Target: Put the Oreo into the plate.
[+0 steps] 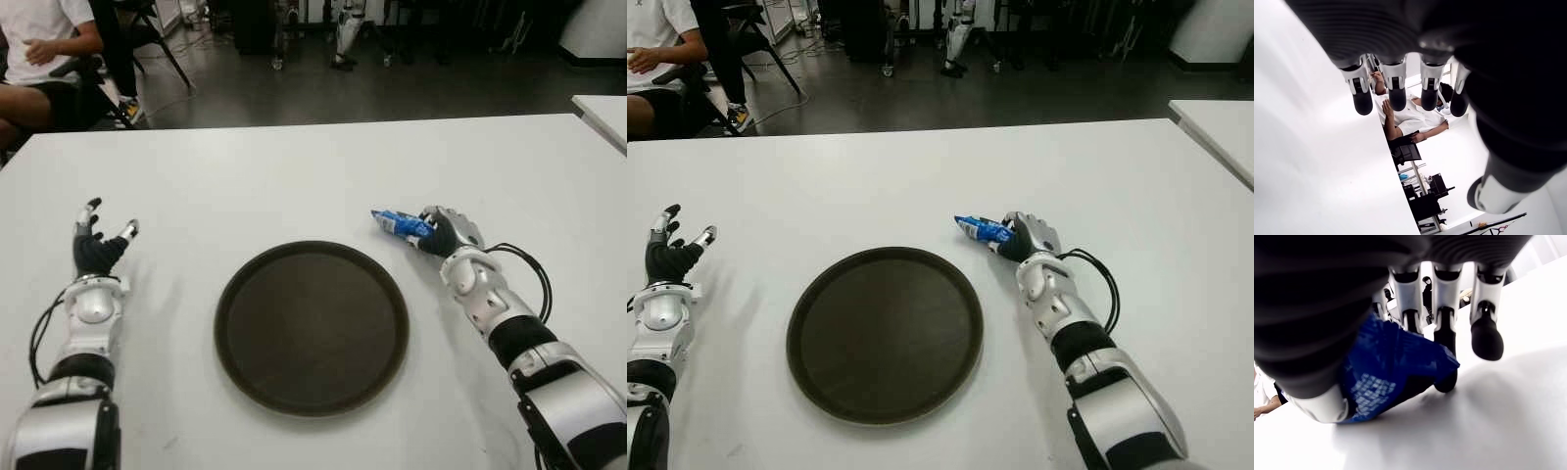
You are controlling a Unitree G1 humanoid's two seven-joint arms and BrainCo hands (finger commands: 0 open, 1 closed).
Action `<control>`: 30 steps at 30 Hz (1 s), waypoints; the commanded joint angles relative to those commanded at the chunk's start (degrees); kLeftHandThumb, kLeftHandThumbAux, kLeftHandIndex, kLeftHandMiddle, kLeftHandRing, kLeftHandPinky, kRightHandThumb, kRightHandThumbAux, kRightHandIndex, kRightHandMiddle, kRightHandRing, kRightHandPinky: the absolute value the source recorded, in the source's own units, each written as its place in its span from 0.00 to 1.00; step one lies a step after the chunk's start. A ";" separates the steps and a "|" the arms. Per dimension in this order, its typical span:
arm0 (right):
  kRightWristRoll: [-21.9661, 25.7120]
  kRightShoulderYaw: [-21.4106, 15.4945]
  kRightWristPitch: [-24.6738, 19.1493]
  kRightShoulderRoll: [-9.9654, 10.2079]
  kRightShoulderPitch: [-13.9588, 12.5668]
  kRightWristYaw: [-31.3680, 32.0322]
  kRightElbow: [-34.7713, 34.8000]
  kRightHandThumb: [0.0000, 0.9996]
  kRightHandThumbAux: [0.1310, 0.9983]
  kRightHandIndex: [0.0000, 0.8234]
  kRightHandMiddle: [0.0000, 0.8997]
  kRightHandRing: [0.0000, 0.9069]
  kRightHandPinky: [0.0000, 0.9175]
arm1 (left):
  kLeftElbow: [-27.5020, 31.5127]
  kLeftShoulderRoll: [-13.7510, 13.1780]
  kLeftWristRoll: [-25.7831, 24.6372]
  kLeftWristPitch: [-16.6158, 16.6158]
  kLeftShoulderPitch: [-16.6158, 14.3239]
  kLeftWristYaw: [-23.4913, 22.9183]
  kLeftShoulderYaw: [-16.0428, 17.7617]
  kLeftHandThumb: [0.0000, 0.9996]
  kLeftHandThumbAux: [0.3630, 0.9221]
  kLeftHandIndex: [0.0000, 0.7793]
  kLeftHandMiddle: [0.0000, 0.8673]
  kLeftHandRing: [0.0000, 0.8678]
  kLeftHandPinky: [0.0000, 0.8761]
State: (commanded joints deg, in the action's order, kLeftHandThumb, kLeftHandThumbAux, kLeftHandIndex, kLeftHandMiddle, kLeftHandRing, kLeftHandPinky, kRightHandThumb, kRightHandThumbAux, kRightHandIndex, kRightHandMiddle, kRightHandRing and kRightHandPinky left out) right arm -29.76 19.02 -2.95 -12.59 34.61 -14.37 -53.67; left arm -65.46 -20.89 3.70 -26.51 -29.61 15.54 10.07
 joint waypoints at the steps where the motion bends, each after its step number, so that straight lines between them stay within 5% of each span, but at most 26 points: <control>1: 0.04 -0.05 -0.07 0.04 -0.01 -0.03 0.03 0.70 0.68 0.53 0.85 0.84 0.83 | 0.03 -0.03 0.08 0.03 0.02 0.06 -0.07 0.00 0.66 0.00 0.00 0.00 0.00; 30: 1.35 -1.48 2.84 0.32 -0.69 -2.81 0.79 0.70 0.68 0.53 0.84 0.84 0.82 | 0.73 -0.08 0.03 -0.06 0.41 -0.28 -0.15 0.00 0.69 0.00 0.00 0.00 0.00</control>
State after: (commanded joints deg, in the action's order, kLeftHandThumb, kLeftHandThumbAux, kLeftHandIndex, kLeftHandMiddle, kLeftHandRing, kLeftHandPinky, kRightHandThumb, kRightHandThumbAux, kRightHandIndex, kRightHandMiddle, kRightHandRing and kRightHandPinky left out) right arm -28.41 17.53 -0.11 -12.27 33.92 -17.18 -52.88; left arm -64.73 -20.97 3.74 -26.57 -29.20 15.26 9.92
